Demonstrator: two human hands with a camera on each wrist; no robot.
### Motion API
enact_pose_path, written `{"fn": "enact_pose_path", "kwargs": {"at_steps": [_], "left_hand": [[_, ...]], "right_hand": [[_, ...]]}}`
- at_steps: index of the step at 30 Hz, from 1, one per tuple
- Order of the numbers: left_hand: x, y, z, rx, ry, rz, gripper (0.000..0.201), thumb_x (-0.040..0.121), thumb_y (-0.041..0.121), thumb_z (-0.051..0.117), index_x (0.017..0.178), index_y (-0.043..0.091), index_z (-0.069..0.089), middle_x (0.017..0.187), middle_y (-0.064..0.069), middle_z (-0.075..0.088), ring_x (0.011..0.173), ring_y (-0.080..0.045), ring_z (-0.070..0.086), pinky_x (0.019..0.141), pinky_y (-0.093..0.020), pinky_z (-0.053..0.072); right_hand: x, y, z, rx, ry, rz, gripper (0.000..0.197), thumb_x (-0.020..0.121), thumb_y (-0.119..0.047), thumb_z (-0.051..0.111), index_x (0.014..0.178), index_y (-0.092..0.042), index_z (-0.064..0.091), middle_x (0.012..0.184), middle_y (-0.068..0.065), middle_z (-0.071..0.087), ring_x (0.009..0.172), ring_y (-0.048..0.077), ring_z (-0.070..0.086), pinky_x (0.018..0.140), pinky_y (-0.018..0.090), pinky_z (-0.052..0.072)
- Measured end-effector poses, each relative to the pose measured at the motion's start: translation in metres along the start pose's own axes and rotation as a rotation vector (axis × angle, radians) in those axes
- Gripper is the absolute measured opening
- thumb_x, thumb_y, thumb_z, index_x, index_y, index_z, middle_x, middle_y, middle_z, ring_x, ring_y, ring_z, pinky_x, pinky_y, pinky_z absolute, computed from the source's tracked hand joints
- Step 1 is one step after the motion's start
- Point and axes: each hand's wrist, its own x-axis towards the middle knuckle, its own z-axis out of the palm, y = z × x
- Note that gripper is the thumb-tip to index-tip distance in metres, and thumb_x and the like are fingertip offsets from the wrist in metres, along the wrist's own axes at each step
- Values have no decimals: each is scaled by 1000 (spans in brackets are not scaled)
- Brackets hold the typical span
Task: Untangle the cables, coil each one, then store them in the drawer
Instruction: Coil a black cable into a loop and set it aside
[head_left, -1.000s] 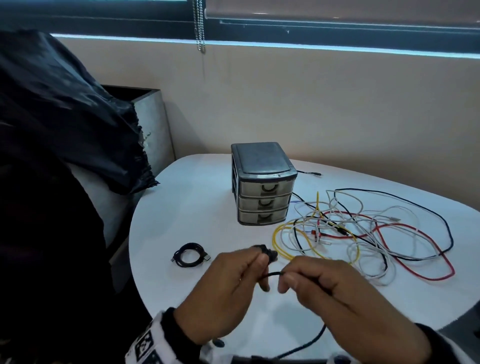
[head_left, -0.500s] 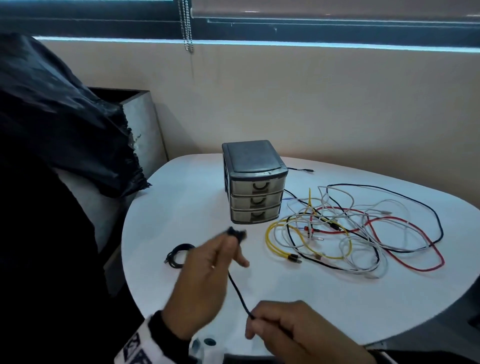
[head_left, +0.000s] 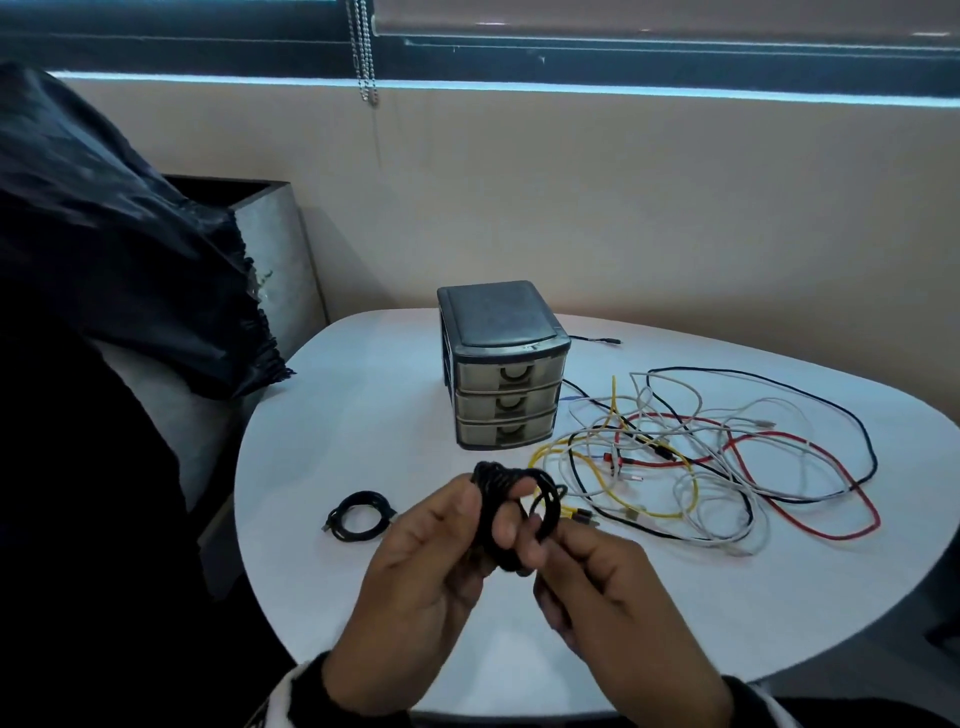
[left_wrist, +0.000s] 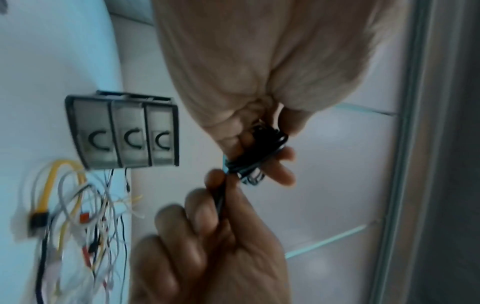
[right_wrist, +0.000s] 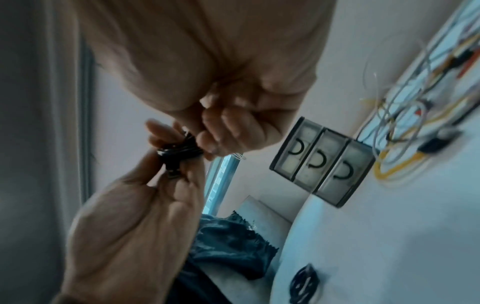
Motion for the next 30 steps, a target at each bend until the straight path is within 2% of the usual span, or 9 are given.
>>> {"fn": "enact_pose_path", "kwargs": {"at_steps": [3,8,12,15,17,20,24,27,30], "left_hand": [[6,-5,14,-21,214,19,31,85,34,61,87,8,77,66,-4,54,64,-18,59,75,-30,54],[12,-7,21,169,404,-7,40,83,46,62,56,18,66,45,2,32,40,-10,36,48,-22,43],[10,-10,17,302,289,-26,45,88,46,61,56,14,58,45,1,30,42,-13,28,46,-25,35],[8,-7,17,332,233,1,46,85,40,58,56,4,55,45,-3,35,40,-12,29,45,-19,37],[8,-4,17,329,219,-12,43,81,35,57,56,0,51,44,0,39,38,-8,32,45,-16,37],[7,-8,16,396,140,-36,44,89,40,62,54,14,58,47,5,48,41,-7,43,52,-25,43],[4,-12,11,434,94,-52,50,84,53,63,69,5,69,59,-6,61,56,-33,56,62,-39,50],[3,-8,12,407,49,-49,49,96,39,62,55,12,68,56,3,64,55,-20,64,58,-27,52],[2,-7,13,564,16,41,48,93,34,60,45,27,58,50,12,58,48,-9,57,55,-22,46]], "right_hand": [[7,-6,5,72,37,104,34,103,-18,45,75,-11,62,55,7,53,42,15,40,45,24,32],[7,-5,10,-67,-51,110,28,92,-26,43,81,-30,68,80,2,72,62,17,61,53,29,44],[5,-4,0,-77,-62,68,26,89,-44,44,103,-43,66,92,-4,73,79,19,69,69,32,53],[3,0,-8,-91,-35,65,51,89,-58,54,138,-52,38,101,-8,73,91,11,70,82,31,54],[0,6,-13,-291,59,-25,74,80,-68,51,145,-55,18,122,-29,61,113,-5,58,93,23,47],[-3,8,-15,-588,65,-209,66,87,-68,41,148,-55,18,138,-40,42,129,-17,38,102,14,38],[-3,9,-13,-455,-133,-169,52,94,-52,38,138,-69,16,123,-41,55,114,-14,54,95,15,45],[-3,-2,-20,-377,-188,-217,36,91,-48,49,124,-63,46,107,-26,68,87,2,65,71,32,55],[-3,-6,-21,-436,-130,-343,17,89,-40,59,100,-52,64,93,-21,63,77,8,59,55,15,42]]}}
